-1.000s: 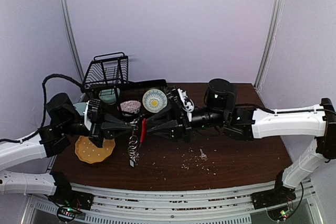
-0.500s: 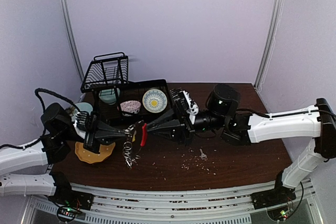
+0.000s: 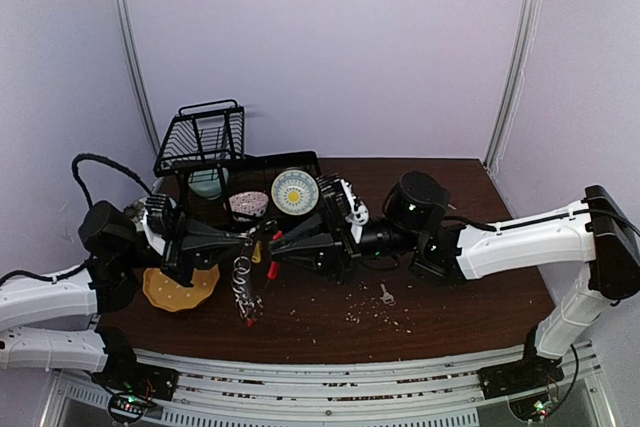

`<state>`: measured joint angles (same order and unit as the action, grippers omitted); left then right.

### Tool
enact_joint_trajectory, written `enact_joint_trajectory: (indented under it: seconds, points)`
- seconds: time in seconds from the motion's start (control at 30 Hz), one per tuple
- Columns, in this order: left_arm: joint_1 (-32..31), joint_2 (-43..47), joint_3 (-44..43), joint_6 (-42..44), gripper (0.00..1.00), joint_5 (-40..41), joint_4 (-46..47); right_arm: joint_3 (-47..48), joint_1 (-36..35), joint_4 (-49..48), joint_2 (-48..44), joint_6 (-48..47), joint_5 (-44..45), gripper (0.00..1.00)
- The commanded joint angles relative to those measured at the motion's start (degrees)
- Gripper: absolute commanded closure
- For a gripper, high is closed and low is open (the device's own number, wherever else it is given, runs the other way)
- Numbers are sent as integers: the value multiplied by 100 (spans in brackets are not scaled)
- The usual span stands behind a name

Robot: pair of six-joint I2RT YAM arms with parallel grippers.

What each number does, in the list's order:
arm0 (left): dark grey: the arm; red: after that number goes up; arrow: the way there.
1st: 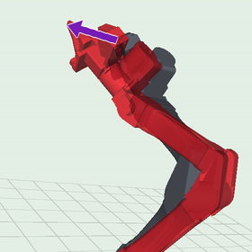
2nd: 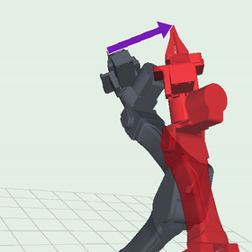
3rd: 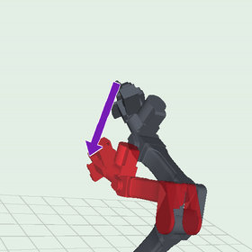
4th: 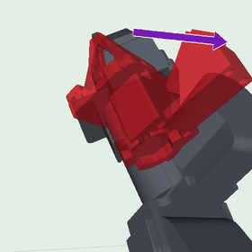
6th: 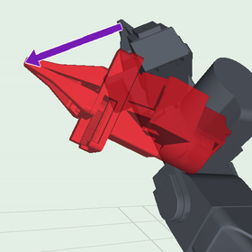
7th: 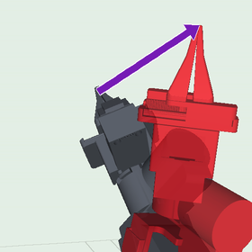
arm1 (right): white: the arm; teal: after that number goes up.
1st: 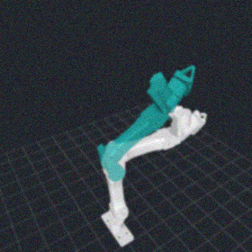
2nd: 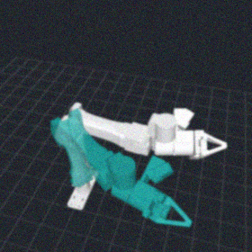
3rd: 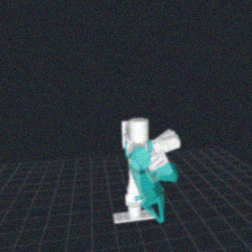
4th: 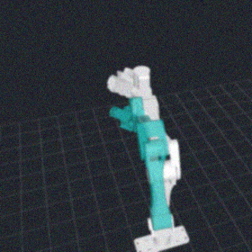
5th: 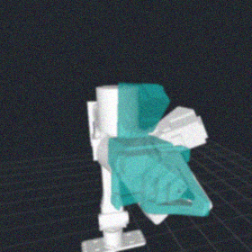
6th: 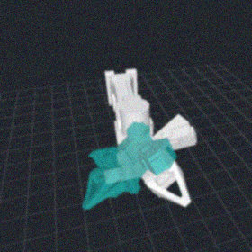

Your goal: Put the keys on the keyring

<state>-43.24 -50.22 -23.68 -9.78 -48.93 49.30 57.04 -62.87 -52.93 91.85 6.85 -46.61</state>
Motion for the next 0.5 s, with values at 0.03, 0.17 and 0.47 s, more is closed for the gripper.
enact_joint_trajectory:
  seconds: [0.03, 0.17, 0.47]
  points:
    - [-27, -85, -126, -635, 100, 214, 769, 12, -35, -211, -129, 98, 114, 84]
    - [-26, -337, 3, -1160, 100, 172, 1585, -13, -32, -357, -84, 227, 295, 82]
    - [-18, -860, 55, -2121, 100, 170, 2605, -10, -36, -991, 143, 729, 485, 80]
